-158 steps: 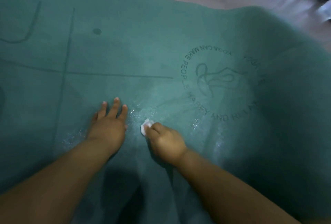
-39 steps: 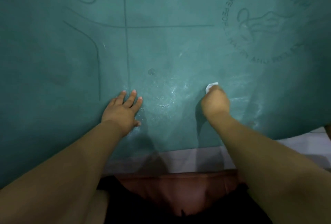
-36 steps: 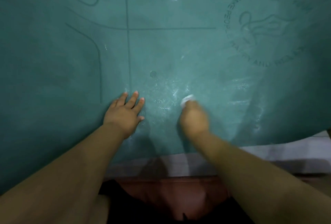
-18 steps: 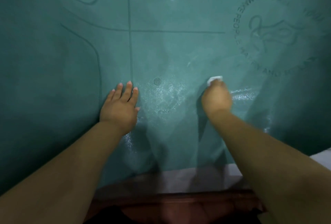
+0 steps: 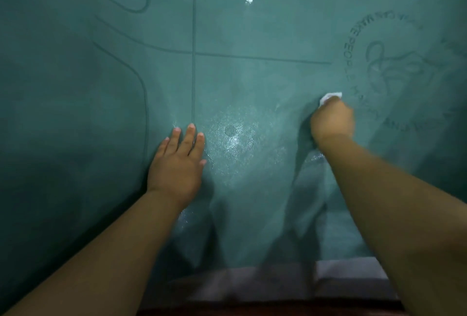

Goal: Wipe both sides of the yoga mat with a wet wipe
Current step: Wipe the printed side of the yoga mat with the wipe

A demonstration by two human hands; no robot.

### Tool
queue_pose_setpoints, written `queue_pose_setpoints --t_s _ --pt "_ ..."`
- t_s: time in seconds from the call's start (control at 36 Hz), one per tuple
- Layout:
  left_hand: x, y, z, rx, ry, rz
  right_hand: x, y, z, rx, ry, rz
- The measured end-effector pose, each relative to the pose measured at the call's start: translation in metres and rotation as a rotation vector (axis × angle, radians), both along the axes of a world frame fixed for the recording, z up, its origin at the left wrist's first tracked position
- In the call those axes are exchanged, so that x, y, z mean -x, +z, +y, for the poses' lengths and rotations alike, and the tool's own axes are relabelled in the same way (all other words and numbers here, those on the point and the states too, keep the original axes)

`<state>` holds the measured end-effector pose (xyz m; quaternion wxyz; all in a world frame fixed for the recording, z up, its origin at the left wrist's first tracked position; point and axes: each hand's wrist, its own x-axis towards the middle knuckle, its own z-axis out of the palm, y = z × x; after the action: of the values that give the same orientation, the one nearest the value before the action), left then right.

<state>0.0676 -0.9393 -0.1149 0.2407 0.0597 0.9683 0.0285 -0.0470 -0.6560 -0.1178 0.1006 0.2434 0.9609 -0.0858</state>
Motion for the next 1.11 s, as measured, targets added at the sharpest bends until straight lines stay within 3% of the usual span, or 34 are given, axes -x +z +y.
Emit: queue_pose_setpoints --t_s 0.06,0.14,0.19,0.22,0.28,0.36,0.44,0.5,0.56,0.61,0.69,0.78,0.83,0.94,1.0,1.06,1.11 --pt "0.007 0.0 0.004 -0.04 0.038 0.017 -0.022 -0.009 -0.037 0.105 0.119 0.028" --pt "0.026 0.0 0.007 -0.035 0.043 0.047 -0.067 -0.006 -0.09 0.215 0.818 0.193" --pt "0.042 -0.002 0.003 -0.007 0.054 0.04 -0.077 -0.007 -0.092 0.173 1.268 0.045" --pt "0.049 -0.002 0.0 -0.002 0.072 0.027 -0.073 -0.003 -0.087 0.166 1.383 -0.052" --pt "0.058 -0.004 -0.006 0.008 0.073 0.006 -0.047 0.006 -0.073 0.206 1.285 -0.078" --pt "0.058 -0.005 -0.005 0.039 0.036 0.022 0.015 0.004 -0.031 0.049 0.783 -0.073" --pt "0.057 -0.008 -0.001 -0.019 0.066 0.066 0.057 0.006 0.008 -0.06 0.2 0.052" --pt "0.055 -0.013 -0.001 -0.078 0.078 0.135 0.064 -0.003 0.008 -0.055 0.016 0.044" --pt "0.057 -0.008 -0.001 -0.093 0.082 0.121 0.058 -0.009 -0.024 0.009 0.036 0.069" --pt "0.056 -0.005 0.002 -0.087 0.095 0.096 0.046 -0.011 -0.071 0.06 0.252 0.095" --pt "0.058 -0.009 -0.004 -0.075 0.103 0.078 0.015 -0.01 -0.125 0.154 0.806 0.149" --pt "0.06 -0.008 -0.006 -0.071 0.1 0.073 0.012 -0.009 -0.115 0.149 1.228 0.169" --pt "0.061 -0.006 -0.006 -0.051 0.095 0.046 0.037 -0.002 -0.088 0.099 1.088 0.051" --pt "0.059 -0.004 -0.001 -0.058 0.118 0.026 0.09 0.006 -0.017 -0.093 0.365 0.069" --pt "0.059 -0.004 0.0 -0.053 0.123 0.024 0.096 0.004 -0.012 -0.085 0.12 0.069" --pt "0.058 -0.004 0.0 -0.055 0.133 0.024 0.092 -0.004 -0.033 -0.004 0.055 0.08" --pt "0.058 -0.004 0.001 -0.054 0.133 0.029 0.082 -0.011 -0.074 0.108 0.197 0.138"
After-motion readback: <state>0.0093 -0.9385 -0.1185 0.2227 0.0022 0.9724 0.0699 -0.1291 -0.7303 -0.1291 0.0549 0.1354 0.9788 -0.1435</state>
